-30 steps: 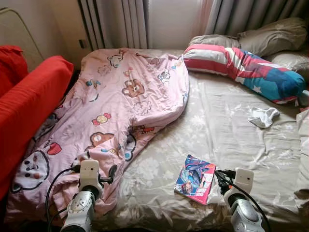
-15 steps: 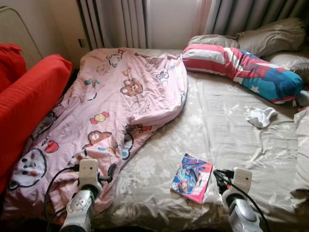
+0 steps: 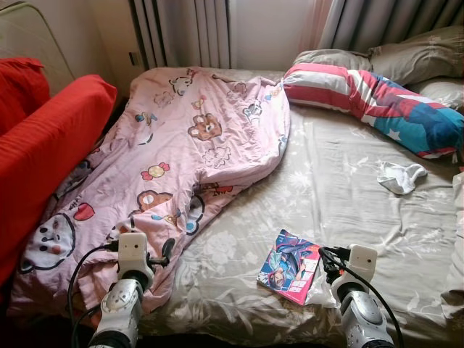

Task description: Clean up the room

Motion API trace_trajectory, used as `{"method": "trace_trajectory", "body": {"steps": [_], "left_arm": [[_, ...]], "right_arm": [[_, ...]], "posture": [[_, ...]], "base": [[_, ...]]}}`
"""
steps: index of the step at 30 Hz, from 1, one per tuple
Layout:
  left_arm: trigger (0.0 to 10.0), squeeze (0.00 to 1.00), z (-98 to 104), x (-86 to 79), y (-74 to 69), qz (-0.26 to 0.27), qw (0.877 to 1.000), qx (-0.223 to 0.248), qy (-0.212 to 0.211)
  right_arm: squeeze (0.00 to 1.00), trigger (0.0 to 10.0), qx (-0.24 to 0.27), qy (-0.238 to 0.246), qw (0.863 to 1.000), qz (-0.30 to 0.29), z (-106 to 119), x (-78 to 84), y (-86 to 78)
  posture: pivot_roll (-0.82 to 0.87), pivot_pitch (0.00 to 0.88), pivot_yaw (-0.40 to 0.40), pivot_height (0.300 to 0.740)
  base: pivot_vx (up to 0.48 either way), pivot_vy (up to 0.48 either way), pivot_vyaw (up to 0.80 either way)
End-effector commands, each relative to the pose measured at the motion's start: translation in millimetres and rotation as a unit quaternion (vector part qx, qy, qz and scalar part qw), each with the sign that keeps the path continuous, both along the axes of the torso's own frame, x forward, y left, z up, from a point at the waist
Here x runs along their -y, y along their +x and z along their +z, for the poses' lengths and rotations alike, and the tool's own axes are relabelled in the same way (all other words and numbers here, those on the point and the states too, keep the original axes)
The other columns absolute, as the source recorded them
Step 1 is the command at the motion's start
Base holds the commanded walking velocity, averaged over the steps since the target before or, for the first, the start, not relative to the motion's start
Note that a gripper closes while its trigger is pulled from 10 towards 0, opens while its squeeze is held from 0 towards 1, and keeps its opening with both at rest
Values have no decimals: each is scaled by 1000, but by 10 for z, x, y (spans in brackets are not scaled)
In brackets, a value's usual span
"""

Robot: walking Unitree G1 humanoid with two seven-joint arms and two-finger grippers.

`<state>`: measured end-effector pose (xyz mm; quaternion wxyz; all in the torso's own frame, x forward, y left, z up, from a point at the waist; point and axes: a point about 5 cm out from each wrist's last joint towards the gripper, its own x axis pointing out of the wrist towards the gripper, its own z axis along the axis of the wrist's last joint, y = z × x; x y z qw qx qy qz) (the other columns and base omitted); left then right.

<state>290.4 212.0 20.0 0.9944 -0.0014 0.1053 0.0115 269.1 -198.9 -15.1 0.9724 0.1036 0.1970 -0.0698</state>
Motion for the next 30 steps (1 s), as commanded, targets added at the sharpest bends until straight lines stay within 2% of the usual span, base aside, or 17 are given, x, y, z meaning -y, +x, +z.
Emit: {"method": "trace_trajectory", "body": {"steps": [1, 10, 30], "left_arm": [[10000, 0, 13, 0, 7, 1, 1000, 4, 1], [10000, 0, 10, 11, 8, 3, 1000, 4, 3], [10000, 0, 29, 27, 33, 1, 1000, 7, -5]], "right_arm": [[0, 10000, 1, 4, 1000, -3, 3, -14, 8], [0, 10000, 14, 6, 1000, -1, 53, -55, 67], [0, 10000, 21, -1, 1000, 7, 90, -74, 107]], "posture": [[129, 102, -13, 740], [131, 106, -15, 740], [131, 104, -16, 740]], "base": [[0, 0, 0], [0, -203, 0], [0, 0, 0]]}}
